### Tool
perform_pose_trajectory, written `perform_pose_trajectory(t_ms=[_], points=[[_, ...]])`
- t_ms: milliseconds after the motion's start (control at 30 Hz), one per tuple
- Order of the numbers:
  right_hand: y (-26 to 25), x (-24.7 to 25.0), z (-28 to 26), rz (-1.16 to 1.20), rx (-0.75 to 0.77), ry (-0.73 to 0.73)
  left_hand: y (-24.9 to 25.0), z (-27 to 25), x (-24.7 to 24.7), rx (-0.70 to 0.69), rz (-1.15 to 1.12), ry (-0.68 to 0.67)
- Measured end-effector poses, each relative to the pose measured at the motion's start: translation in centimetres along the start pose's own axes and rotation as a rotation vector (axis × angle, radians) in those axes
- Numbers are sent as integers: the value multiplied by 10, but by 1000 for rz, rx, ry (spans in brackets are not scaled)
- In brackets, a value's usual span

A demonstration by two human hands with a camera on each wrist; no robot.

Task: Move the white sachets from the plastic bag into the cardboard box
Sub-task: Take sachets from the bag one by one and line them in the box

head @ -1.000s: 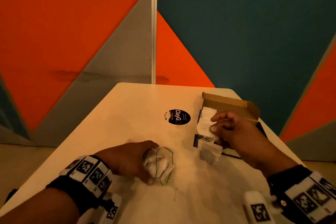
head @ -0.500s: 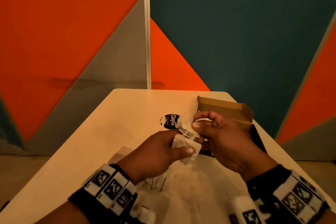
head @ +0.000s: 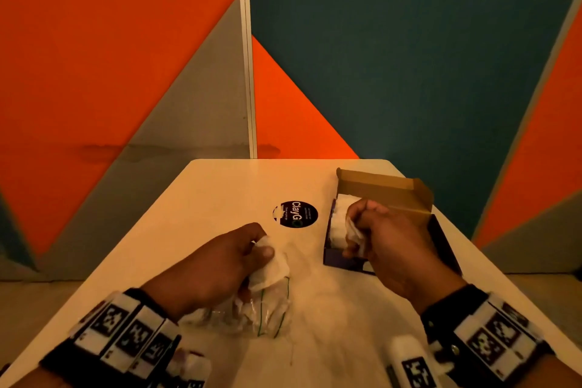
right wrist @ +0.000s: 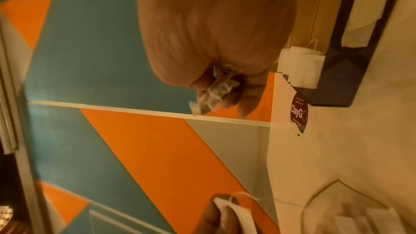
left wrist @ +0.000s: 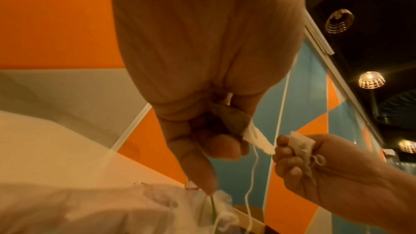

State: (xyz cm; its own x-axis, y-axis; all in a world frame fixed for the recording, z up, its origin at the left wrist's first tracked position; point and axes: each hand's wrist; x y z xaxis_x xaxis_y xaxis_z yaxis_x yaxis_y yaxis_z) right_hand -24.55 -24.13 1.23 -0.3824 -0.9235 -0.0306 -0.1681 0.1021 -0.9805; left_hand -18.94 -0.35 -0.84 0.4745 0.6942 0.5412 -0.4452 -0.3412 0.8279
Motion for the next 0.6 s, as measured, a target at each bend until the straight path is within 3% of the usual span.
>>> perform_pose_trajectory(t_ms=[67,300,400,600], points=[[4,-6,-5,-171,23,-20,6,4,3,-9,171,-8],[24,-26,-9,-727,286,-403,29,12,0,-134,540,20],[23,-28,-7,-881,401,-391,34,12,1,-183,614,-9],[19,0,5,-830,345,-307,19,2,30,-121,715,-2]])
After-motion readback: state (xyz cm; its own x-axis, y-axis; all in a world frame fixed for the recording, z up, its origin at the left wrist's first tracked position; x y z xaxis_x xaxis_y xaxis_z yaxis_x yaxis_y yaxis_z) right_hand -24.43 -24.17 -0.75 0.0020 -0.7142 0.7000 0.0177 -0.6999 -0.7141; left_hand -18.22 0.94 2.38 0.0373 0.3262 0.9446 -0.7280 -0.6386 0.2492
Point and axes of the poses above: each hand's wrist, its own z-axis towards the middle knuckle, its own x-axis out of the back of the hand, y = z × x, and after that the axes turned 8 degrees about -x, right-handed
